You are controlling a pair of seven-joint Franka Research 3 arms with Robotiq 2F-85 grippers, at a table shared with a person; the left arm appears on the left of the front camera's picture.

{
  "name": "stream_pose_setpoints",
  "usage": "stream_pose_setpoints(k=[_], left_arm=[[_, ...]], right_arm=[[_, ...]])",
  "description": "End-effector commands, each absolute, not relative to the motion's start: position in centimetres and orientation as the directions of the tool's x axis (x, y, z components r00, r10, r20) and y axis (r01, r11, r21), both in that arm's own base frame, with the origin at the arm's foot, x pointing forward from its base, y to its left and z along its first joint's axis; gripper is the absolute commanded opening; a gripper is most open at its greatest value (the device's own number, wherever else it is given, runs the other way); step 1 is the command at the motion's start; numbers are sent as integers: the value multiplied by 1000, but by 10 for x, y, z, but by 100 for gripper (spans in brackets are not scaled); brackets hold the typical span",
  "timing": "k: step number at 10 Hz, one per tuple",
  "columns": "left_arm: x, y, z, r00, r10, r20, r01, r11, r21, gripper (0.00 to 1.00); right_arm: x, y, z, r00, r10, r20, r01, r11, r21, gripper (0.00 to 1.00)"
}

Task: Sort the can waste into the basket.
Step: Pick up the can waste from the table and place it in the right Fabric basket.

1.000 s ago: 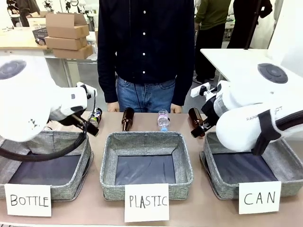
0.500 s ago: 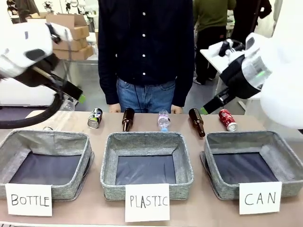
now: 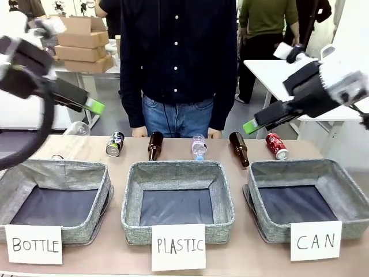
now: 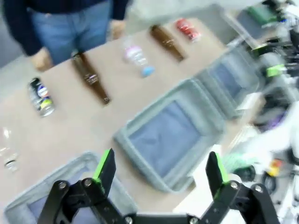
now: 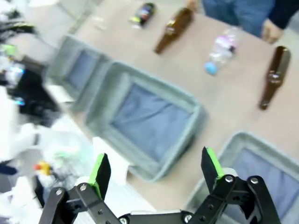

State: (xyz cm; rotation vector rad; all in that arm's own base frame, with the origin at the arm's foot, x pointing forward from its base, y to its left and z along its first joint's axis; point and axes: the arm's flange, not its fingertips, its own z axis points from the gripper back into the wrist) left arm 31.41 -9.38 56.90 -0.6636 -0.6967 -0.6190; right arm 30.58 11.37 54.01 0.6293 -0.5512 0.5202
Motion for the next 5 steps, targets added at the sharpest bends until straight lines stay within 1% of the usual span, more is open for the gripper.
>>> stream_pose_setpoints(k=[1,3,4,5], left_arm=[[317,-40,549,742,-166,649,656,375,-655,100],[325,-9,528,768,-46,639,624,280,-730,100],[332,6,518,777,36,628,606,226,-763,100],[336,17,512,789,85,608,584,206,-786,100]], right_arm=[[290,46,525,896,41,441,-413,438,798,100],[283,8,514,893,-104,438,-376,363,853,100],[277,-6,510,878,-168,449,-370,358,857,100],[272,-12,508,869,-209,448,-348,384,855,100]])
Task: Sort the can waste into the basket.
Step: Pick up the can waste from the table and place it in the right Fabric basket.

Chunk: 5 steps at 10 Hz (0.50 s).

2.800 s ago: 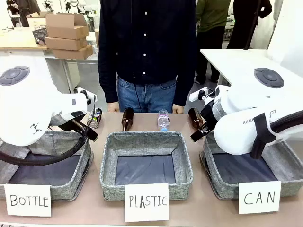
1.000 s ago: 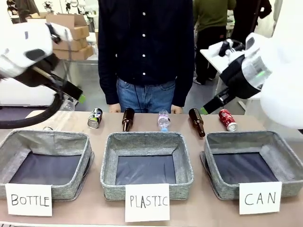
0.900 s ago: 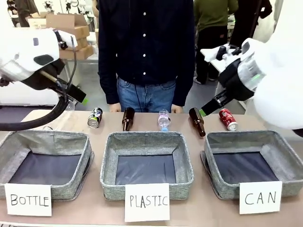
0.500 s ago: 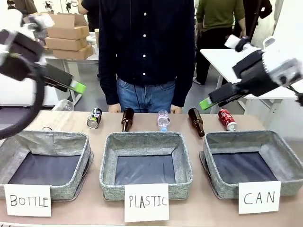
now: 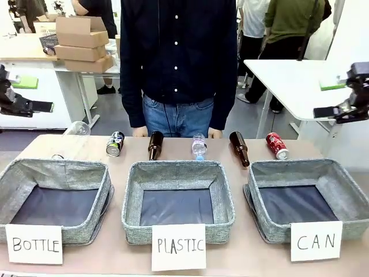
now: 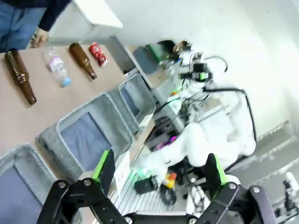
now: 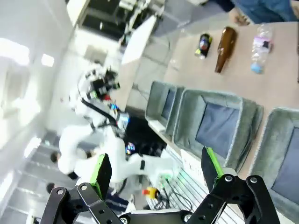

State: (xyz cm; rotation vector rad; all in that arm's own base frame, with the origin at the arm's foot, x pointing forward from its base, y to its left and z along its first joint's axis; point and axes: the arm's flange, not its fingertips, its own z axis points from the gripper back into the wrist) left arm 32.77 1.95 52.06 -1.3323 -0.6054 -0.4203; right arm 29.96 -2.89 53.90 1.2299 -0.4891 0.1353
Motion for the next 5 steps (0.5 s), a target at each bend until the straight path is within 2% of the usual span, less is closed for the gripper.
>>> stream_pose_setpoints(k=[1,2,3,4,5], left_arm=[[339,22,510,793,135,594,570,181,-801,100],[343,24,511,792,202,577,551,174,-816,100],[348,20,511,808,229,544,455,344,-821,100],[338,37,506,801,175,573,550,164,-819,100],[338,37,506,801,175,573,550,164,-819,100]], right_arm=[[267,-16,506,856,-246,455,-331,415,848,100],[264,-16,506,844,-325,425,-230,498,836,100],[301,-43,536,881,-224,417,-322,362,875,100],[301,-43,536,881,-224,417,-322,362,875,100],[301,-43,536,881,-224,417,-322,362,875,100]])
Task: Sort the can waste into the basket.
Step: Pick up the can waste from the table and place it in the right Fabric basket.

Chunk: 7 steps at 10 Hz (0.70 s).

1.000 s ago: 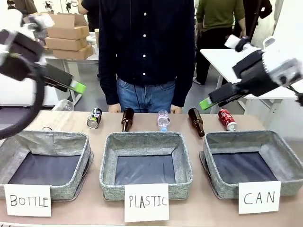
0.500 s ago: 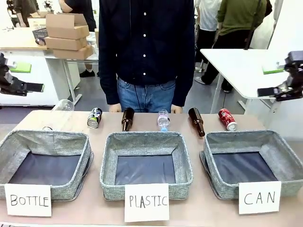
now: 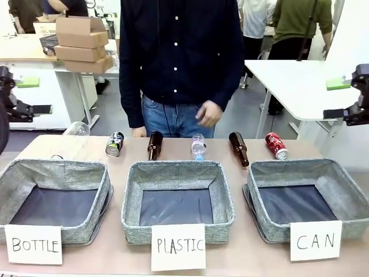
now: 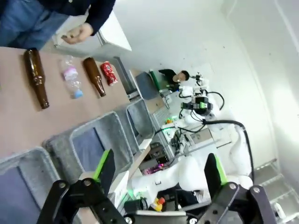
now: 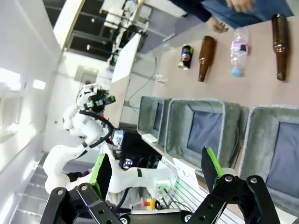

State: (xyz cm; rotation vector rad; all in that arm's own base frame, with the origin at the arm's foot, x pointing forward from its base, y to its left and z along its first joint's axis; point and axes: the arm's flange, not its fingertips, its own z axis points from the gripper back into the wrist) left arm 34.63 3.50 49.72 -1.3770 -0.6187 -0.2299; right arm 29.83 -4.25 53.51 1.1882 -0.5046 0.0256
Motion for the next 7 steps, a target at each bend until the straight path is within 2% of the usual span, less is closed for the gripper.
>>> stream_pose_setpoints(k=[1,7], left_arm=[[338,37,506,801,175,573,550,164,-819,100],[338,37,506,801,175,573,550,164,-819,100]], right_arm=[[301,-43,536,881,-224,417,-322,362,875,100],[301,-43,536,881,-224,417,-322,362,875,100]])
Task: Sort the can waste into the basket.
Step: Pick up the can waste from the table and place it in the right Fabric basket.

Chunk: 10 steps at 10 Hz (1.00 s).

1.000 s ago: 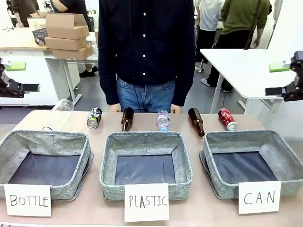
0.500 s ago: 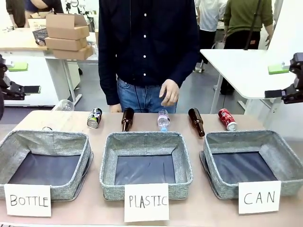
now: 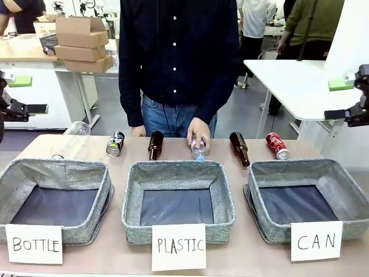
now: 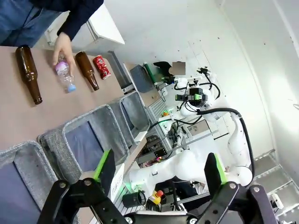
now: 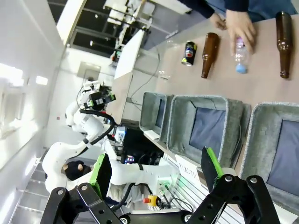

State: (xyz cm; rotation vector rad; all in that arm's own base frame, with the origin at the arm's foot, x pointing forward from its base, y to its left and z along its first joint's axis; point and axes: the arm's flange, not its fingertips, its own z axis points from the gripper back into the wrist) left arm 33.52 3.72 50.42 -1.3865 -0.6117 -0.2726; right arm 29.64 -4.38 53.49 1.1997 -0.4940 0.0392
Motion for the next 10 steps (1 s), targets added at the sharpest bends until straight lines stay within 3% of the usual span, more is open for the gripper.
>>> stream_pose_setpoints(k=[1,3,4,6,8,10], left_arm=[[338,37,506,801,175,573,550,164,-819,100],[336,37,504,816,170,552,524,185,-832,100],[326,36,555,716,58,696,573,520,-633,100],[358,15,567,720,-157,676,502,791,-350,100],[380,-9,544,736,-355,577,496,862,-101,100],[379,-23,541,670,-424,610,584,808,-79,100]], right_arm=[[301,-43,536,881,-224,417,-322,362,875,100],[301,-43,536,881,-224,417,-322,362,875,100],[301,-43,536,881,-224,417,-322,362,875,100],[301,-43,536,881,-224,417,-322,362,875,100],[301,-43,536,881,-224,417,-322,362,875,100],[301,-43,536,881,-224,417,-322,362,875,100]])
